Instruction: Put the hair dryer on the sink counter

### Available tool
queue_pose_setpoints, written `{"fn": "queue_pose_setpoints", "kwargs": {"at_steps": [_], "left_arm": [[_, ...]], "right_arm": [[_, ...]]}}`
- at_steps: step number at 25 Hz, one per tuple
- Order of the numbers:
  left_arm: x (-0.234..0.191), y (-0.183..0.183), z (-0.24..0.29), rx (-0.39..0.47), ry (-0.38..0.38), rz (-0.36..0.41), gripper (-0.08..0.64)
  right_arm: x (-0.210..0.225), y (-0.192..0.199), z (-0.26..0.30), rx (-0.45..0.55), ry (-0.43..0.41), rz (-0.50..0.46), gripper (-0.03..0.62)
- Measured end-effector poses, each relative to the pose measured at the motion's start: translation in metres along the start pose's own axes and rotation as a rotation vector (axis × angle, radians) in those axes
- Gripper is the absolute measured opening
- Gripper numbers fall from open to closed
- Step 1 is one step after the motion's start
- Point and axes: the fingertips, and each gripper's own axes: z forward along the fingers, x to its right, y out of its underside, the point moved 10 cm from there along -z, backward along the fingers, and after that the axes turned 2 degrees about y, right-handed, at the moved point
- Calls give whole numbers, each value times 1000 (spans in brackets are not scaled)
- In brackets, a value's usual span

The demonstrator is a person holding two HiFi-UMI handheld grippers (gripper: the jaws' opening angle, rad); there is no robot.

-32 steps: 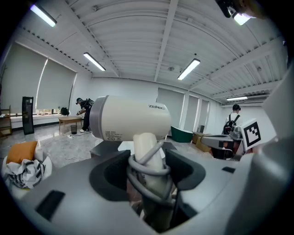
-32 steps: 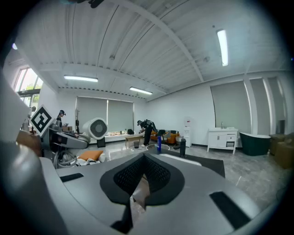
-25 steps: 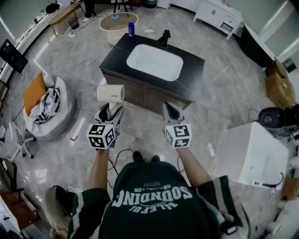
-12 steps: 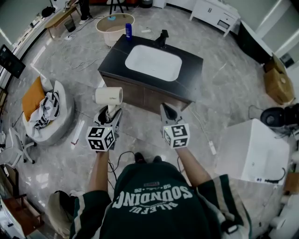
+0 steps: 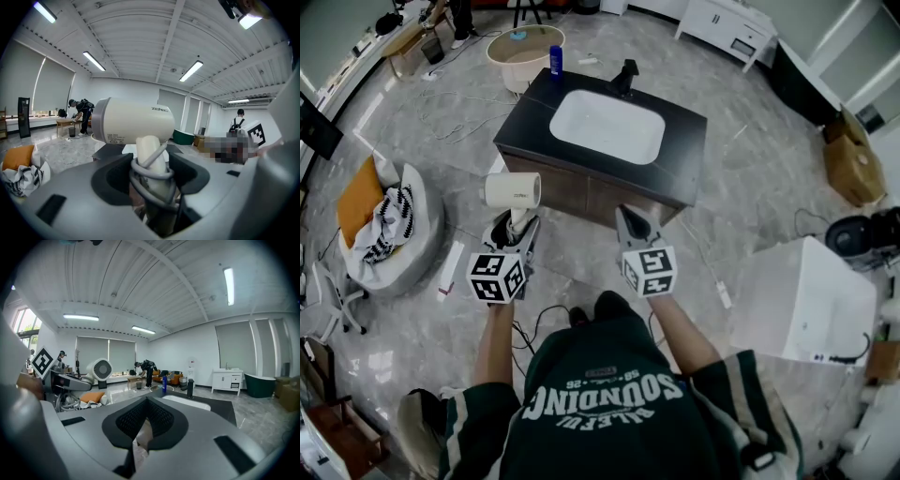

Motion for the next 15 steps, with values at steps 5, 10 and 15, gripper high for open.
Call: {"fn": "queue_pose_setpoints", "kwargs": {"at_steps": [5,10,15], "left_arm": [[-13,0,11,-8,7,-15,238],[-23,1,29,-19,13,-25,238],[-39,-5,58,-42,20,-21,238]], "right_arm": [[0,0,12,-14,8,3,0],[8,3,31,-27,16,18,0],[22,3,66,-36,19,38,0]]}}
